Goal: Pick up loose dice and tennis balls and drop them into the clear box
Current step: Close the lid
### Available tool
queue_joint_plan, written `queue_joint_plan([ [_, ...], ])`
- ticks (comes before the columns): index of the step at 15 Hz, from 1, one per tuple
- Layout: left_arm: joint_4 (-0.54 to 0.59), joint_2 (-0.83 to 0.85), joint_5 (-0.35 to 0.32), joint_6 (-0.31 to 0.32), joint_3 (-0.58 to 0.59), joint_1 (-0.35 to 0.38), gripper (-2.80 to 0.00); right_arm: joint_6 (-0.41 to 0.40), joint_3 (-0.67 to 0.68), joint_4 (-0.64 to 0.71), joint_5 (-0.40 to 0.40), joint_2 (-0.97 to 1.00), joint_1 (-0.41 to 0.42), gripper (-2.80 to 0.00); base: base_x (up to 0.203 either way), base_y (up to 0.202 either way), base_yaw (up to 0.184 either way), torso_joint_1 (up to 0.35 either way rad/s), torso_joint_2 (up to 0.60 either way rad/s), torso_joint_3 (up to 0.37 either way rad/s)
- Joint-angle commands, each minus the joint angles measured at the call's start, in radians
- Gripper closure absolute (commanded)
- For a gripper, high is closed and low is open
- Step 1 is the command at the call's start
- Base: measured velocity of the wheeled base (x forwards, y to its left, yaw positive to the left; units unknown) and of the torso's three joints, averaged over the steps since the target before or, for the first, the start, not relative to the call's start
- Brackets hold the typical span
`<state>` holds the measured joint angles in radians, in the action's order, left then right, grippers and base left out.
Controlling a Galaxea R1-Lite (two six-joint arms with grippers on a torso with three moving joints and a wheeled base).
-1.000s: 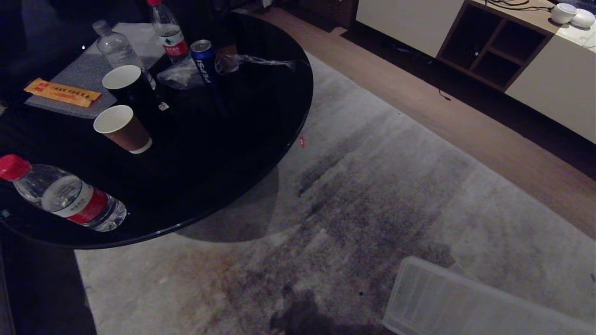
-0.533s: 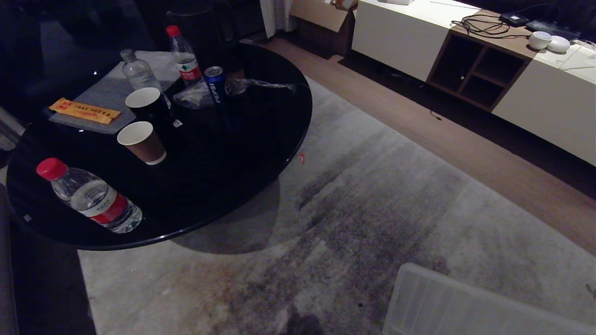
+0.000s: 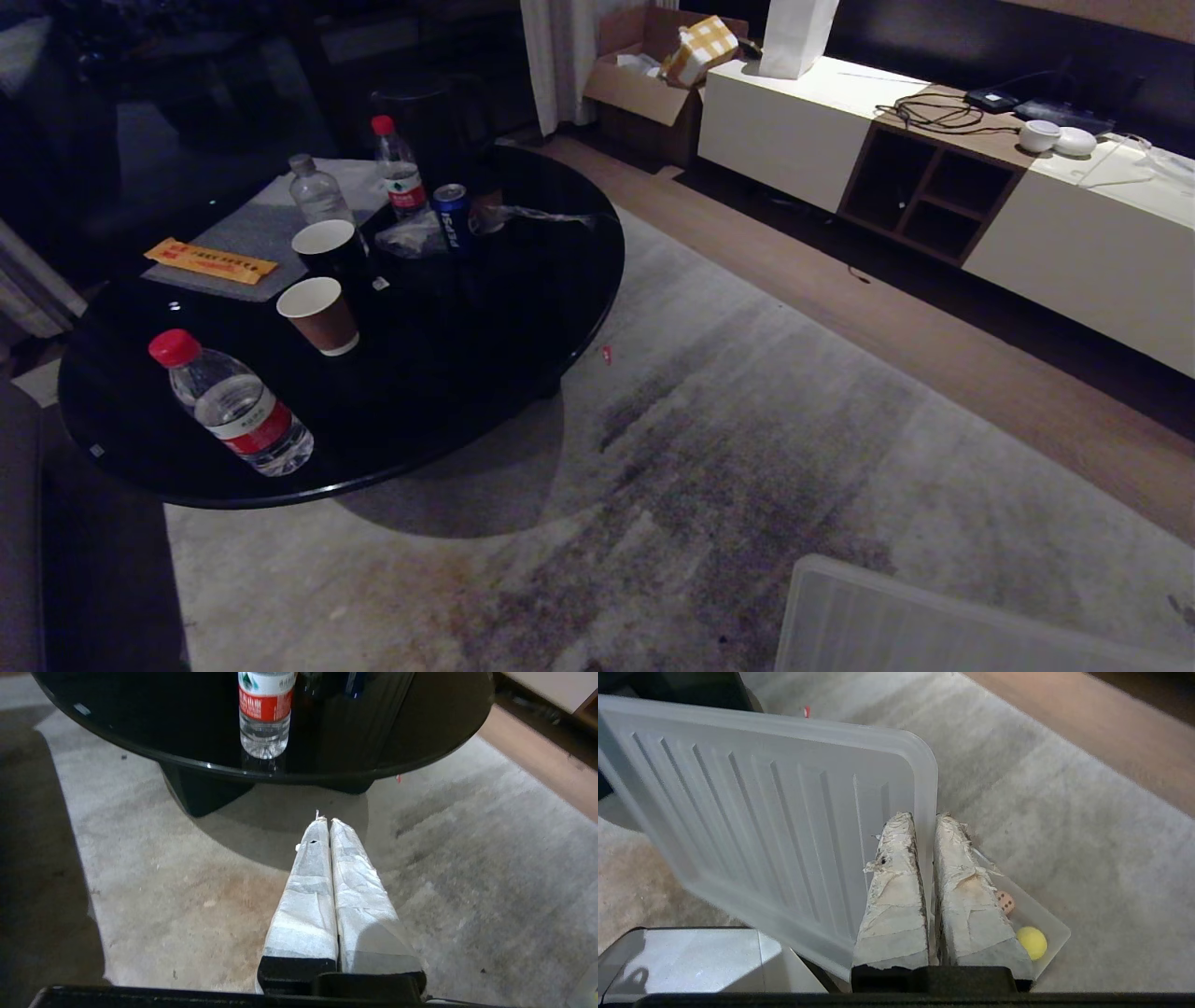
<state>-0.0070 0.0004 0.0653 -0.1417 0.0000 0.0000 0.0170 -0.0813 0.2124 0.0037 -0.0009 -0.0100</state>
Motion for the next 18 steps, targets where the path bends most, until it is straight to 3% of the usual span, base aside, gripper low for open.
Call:
queue_joint_plan([
  [1,-0.001,0.001,0.001,-0.001,0.002,0.0,0.0,0.0,0.0,0.001,-0.001,0.002,-0.001,0.0,0.0,0.0,0.0,0.004,0.0,0.204],
  [18,-0.001,0.001,0.001,-0.001,0.002,0.0,0.0,0.001,0.0,0.001,-0.001,0.002,0.0,0.0,0.0,0.0,0.0,0.003,0.0,0.188],
])
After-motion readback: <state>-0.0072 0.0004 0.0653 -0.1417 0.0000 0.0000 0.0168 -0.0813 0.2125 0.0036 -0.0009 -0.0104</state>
